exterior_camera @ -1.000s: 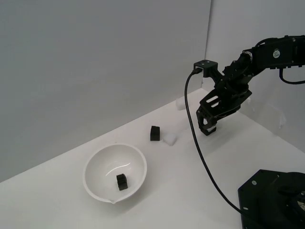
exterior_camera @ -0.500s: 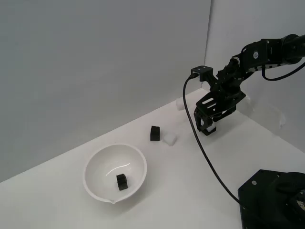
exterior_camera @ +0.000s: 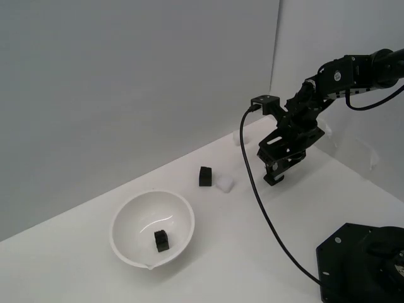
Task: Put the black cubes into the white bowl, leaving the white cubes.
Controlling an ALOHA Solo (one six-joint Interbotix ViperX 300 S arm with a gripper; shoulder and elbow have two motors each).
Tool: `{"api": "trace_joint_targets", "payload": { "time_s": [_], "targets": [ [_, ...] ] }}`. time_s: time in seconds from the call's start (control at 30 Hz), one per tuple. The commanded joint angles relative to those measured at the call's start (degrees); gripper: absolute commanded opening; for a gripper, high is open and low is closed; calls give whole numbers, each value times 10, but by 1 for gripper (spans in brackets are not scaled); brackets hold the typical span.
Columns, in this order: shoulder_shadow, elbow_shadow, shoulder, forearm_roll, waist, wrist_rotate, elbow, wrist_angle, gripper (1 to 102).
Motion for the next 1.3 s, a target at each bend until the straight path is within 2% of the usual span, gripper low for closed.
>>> {"api": "trace_joint_targets", "payload": {
  "time_s": [0.0, 0.1, 0.23, 0.27, 0.3, 0.37, 0.6, 0.73, 0.93, 1.03, 1.27],
  "targets": [
    [39, 1, 33, -30, -35, 3, 3, 18, 16],
    [108, -26, 104, -40, -58, 3, -20, 24, 16],
    [180, -78, 178, -40, -60, 4, -74, 41, 18],
    [186, -89, 183, -40, -59, 3, -83, 51, 25],
    [187, -93, 184, -40, -59, 3, -88, 56, 43],
    [179, -92, 177, -40, -58, -1, -87, 67, 97],
    [131, -67, 127, -41, -58, -2, -64, 122, 95],
    [137, -68, 134, -43, -58, -2, -64, 111, 95],
    [102, -67, 99, -42, -58, 7, -64, 57, 95],
    [69, -67, 65, -42, -58, 28, -64, 37, 95],
    [-5, -68, -10, -42, -58, 44, -65, -31, 95]
  ]
}}
